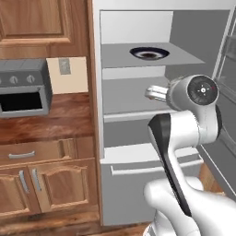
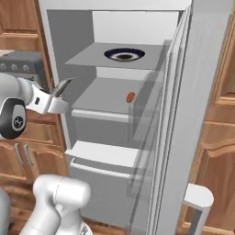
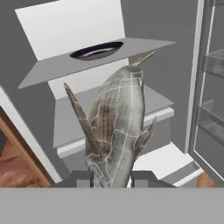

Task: Transport the fish from the fridge to the microwave and turn on the microwave.

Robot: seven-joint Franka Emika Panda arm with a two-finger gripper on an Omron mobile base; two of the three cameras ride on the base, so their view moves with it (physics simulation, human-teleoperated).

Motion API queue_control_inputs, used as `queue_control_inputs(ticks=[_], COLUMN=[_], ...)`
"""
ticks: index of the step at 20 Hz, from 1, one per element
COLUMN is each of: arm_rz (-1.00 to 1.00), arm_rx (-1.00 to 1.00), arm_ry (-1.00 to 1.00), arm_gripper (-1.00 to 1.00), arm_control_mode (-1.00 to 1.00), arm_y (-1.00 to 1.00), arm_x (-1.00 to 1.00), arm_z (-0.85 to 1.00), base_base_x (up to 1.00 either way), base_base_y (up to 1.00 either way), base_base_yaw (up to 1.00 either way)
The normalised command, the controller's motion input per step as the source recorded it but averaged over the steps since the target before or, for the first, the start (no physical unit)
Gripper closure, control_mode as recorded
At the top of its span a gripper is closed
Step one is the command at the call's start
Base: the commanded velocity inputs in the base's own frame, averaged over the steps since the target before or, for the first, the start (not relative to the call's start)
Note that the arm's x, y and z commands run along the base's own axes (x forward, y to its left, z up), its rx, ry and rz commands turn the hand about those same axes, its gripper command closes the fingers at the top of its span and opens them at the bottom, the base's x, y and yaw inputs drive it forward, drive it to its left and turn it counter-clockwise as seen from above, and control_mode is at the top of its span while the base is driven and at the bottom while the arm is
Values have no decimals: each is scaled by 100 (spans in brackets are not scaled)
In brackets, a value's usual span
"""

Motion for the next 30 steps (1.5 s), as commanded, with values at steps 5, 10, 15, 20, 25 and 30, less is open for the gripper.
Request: queue_control_inputs(ticks=[5,10,15,20,25,30], arm_rz=[0,0,0,0,0,0], arm_rx=[0,0,0,0,0,0], arm_ry=[0,0,0,0,0,0], arm_gripper=[100,100,100,100,100,100], arm_control_mode=[100,100,100,100,100,100], arm_y=[0,0,0,0,0,0], arm_x=[0,0,0,0,0,0], arm_z=[0,0,0,0,0,0], base_base_x=[-31,-23,-18,-15,-17,-13], base_base_y=[43,49,47,40,29,22], base_base_yaw=[32,42,47,65,89,93])
